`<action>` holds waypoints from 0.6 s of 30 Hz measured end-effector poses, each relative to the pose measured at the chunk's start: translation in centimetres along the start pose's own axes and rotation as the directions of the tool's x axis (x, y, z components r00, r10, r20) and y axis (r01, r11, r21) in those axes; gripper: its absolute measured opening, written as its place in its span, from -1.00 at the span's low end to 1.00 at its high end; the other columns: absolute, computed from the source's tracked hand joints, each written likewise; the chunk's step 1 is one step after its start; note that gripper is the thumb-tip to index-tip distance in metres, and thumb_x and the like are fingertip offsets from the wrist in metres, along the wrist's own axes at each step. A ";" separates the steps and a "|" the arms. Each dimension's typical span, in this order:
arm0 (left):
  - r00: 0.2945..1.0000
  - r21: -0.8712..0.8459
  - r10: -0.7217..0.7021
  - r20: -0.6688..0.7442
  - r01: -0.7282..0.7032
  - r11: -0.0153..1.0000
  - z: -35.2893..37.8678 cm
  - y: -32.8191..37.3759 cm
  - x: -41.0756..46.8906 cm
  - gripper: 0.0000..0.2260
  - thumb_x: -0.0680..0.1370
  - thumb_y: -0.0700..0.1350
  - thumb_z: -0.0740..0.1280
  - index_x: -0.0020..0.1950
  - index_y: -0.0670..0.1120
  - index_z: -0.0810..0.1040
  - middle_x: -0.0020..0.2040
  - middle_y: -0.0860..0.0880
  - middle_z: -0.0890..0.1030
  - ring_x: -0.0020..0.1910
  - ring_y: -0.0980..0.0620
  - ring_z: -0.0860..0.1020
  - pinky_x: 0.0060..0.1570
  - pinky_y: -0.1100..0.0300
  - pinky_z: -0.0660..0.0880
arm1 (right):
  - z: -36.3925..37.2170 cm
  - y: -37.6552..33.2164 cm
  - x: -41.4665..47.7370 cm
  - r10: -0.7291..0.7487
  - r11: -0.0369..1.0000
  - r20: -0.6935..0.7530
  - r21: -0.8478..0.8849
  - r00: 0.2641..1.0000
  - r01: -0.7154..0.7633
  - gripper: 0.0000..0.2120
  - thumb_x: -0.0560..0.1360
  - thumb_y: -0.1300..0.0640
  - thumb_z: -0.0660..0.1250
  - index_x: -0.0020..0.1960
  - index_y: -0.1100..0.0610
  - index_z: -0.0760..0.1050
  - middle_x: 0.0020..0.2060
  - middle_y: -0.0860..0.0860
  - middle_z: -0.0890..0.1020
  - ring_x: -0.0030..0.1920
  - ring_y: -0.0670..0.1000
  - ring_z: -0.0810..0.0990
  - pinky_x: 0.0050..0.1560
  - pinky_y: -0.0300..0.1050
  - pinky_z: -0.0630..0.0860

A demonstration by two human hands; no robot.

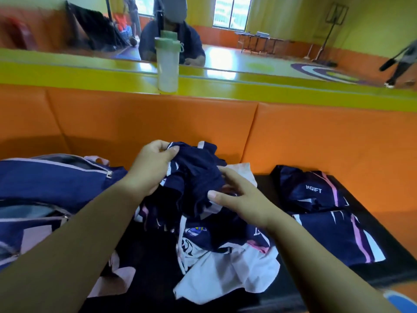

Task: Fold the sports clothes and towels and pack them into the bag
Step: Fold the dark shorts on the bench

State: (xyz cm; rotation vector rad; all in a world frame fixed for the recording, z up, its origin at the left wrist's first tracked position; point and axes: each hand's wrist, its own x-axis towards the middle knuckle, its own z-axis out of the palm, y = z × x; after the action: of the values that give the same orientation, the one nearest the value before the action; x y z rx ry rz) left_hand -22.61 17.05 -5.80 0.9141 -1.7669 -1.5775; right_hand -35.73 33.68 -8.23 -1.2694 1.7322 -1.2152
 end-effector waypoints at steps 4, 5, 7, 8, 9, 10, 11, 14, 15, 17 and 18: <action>0.999 -0.084 0.025 0.046 -0.021 0.996 1.5 2.5 0.5 -0.83 0.59 -0.07 0.29 0.12 -0.12 0.45 -0.10 -0.16 0.61 -0.45 0.13 0.59 -0.49 0.28 0.49 | -0.6 -2.2 1.4 -0.078 0.975 -0.083 0.204 0.993 0.093 -0.78 0.51 0.19 0.35 0.14 0.03 0.51 -0.13 -0.05 0.65 -0.10 -0.07 0.64 -0.07 -0.13 0.59; 0.997 -0.086 0.040 0.059 -0.035 0.996 1.6 3.1 0.6 -0.79 0.57 -0.08 0.31 0.15 -0.12 0.42 -0.13 -0.16 0.60 -0.53 0.16 0.54 -0.57 0.32 0.42 | -1.1 -2.6 1.8 -0.088 0.975 -0.141 0.190 0.986 0.115 -0.84 0.51 0.22 0.32 0.07 0.04 0.52 -0.18 -0.04 0.64 -0.14 -0.05 0.63 -0.07 -0.07 0.60; 0.991 -0.019 0.091 0.098 -0.090 0.996 1.6 4.0 0.7 -0.74 0.54 -0.09 0.36 0.18 -0.08 0.40 -0.17 -0.12 0.59 -0.55 0.19 0.50 -0.59 0.33 0.39 | -2.3 -3.5 2.4 -0.099 0.979 -0.231 0.153 0.968 0.137 -0.85 0.54 0.31 0.26 -0.02 0.08 0.51 -0.22 0.01 0.59 -0.23 -0.07 0.59 -0.15 -0.08 0.57; 0.984 0.053 0.130 0.122 -0.138 0.989 1.5 4.4 0.8 -0.72 0.52 -0.09 0.38 0.18 -0.05 0.39 -0.17 -0.09 0.59 -0.52 0.21 0.52 -0.56 0.35 0.39 | -3.0 -4.1 2.6 -0.101 0.980 -0.262 0.137 0.960 0.141 -0.80 0.56 0.36 0.22 -0.04 0.09 0.50 -0.24 0.02 0.57 -0.27 -0.09 0.56 -0.20 -0.16 0.54; 0.974 0.136 0.177 0.141 -0.196 0.971 1.4 4.6 1.0 -0.70 0.50 -0.07 0.40 0.17 -0.01 0.40 -0.12 -0.05 0.59 -0.44 0.22 0.54 -0.50 0.36 0.41 | -3.7 -4.7 2.8 -0.108 0.984 -0.282 0.107 0.953 0.143 -0.78 0.57 0.38 0.19 -0.04 0.09 0.48 -0.24 0.03 0.54 -0.29 -0.10 0.53 -0.24 -0.20 0.51; 0.963 0.244 0.221 0.157 -0.255 0.936 1.2 5.0 1.2 -0.68 0.47 -0.03 0.43 0.16 0.03 0.42 -0.05 -0.03 0.57 -0.30 0.21 0.57 -0.37 0.34 0.46 | -4.5 -5.3 2.9 -0.120 0.988 -0.299 0.060 0.947 0.144 -0.77 0.57 0.39 0.17 -0.04 0.09 0.47 -0.24 0.04 0.53 -0.29 -0.08 0.51 -0.26 -0.19 0.47; 0.949 0.346 0.257 0.184 -0.307 0.887 1.0 5.2 1.4 -0.66 0.43 0.02 0.46 0.14 0.07 0.44 0.04 -0.01 0.53 -0.16 0.18 0.57 -0.22 0.30 0.48 | -5.2 -5.9 3.0 -0.136 0.989 -0.317 0.016 0.939 0.149 -0.78 0.57 0.39 0.17 -0.03 0.10 0.47 -0.23 0.05 0.52 -0.27 -0.04 0.49 -0.26 -0.15 0.45; 0.899 0.448 0.263 0.352 -0.408 0.796 1.0 6.4 1.3 -0.57 0.32 0.08 0.53 0.13 0.21 0.47 0.16 0.04 0.40 0.03 0.14 0.50 -0.11 0.32 0.47 | -6.9 -7.8 3.3 -0.178 0.983 -0.387 -0.022 0.905 0.184 -0.83 0.57 0.37 0.18 -0.01 0.13 0.45 -0.22 0.06 0.56 -0.29 -0.02 0.54 -0.26 -0.06 0.49; 0.877 0.437 0.255 0.408 -0.433 0.788 1.2 6.7 1.1 -0.53 0.31 0.05 0.55 0.14 0.24 0.46 0.17 0.06 0.37 0.04 0.17 0.48 -0.16 0.38 0.46 | -7.3 -8.5 3.3 -0.177 0.980 -0.422 0.003 0.889 0.197 -0.82 0.57 0.38 0.18 -0.03 0.11 0.43 -0.24 0.05 0.56 -0.34 -0.06 0.56 -0.32 -0.08 0.52; 0.843 0.423 0.288 0.453 -0.488 0.763 1.7 7.1 0.8 -0.53 0.32 -0.05 0.57 0.13 0.25 0.48 0.17 0.11 0.34 0.06 0.21 0.44 -0.18 0.41 0.48 | -8.1 -9.9 3.1 -0.172 0.972 -0.505 0.054 0.846 0.230 -0.75 0.56 0.40 0.18 0.00 0.05 0.41 -0.26 0.08 0.54 -0.41 -0.06 0.56 -0.46 -0.11 0.52; 0.835 0.417 0.335 0.437 -0.517 0.747 1.9 7.2 0.8 -0.57 0.34 -0.11 0.55 0.10 0.23 0.52 0.16 0.12 0.35 0.06 0.24 0.44 -0.15 0.39 0.50 | -8.7 -10.4 2.9 -0.172 0.968 -0.546 0.062 0.820 0.244 -0.68 0.54 0.42 0.16 0.04 0.01 0.41 -0.25 0.12 0.52 -0.40 -0.01 0.55 -0.49 -0.12 0.52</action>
State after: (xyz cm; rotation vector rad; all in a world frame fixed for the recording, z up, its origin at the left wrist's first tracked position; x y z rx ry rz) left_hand -25.34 17.93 1.13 0.3944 -2.5111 -0.9922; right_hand -40.89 32.44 4.62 -1.1264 1.8804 -1.9307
